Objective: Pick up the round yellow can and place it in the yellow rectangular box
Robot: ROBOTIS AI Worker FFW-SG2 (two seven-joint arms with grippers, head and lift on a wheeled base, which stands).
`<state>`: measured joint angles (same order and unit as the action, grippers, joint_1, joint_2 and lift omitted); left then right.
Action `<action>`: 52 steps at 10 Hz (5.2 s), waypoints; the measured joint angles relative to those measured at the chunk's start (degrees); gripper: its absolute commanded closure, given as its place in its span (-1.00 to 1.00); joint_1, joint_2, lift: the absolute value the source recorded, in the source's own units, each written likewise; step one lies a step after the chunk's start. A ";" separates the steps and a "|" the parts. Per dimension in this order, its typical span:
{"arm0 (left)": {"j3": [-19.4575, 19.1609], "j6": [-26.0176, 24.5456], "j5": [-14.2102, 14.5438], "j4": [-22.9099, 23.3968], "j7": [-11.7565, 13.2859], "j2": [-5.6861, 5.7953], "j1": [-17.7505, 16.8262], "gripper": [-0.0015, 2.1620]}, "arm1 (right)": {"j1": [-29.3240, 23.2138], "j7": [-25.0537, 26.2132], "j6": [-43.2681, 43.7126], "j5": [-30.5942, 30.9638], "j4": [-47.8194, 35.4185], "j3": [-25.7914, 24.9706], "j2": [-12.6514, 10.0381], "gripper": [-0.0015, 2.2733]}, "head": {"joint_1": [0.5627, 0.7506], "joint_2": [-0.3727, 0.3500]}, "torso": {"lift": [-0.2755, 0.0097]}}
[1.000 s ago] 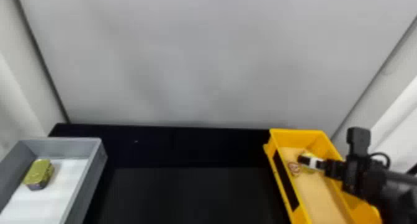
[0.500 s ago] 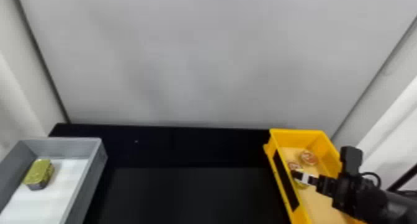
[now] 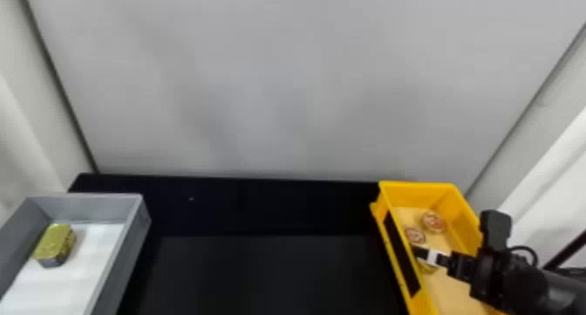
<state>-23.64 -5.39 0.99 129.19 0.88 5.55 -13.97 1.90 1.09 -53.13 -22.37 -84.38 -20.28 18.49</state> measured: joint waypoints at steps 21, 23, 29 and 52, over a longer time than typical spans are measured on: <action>0.74 -0.30 0.42 -0.36 0.15 -0.28 -0.17 -0.95 | 15.72 3.71 31.48 24.40 -43.42 20.84 -2.10 -1.00 | -0.01 -0.42 | 0.87; 0.77 -0.23 0.30 -0.44 0.15 -0.28 -0.17 -0.95 | 16.74 2.86 33.96 27.72 -44.30 21.86 -4.52 -1.00 | -0.01 -0.42 | 0.87; 0.77 -0.15 0.23 -0.44 0.11 -0.20 -0.26 -0.95 | 16.88 3.46 34.66 28.79 -45.39 22.03 -5.85 -1.00 | -0.01 -0.42 | 0.87; 0.10 -0.60 0.00 0.09 0.33 0.47 -0.01 -0.95 | 20.84 2.99 33.28 42.12 -51.28 19.12 0.83 -1.00 | -0.01 -0.42 | 0.87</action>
<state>-23.54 -5.99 0.99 129.28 1.20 6.02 -13.98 22.74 4.08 -19.85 19.75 -135.66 -1.16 19.32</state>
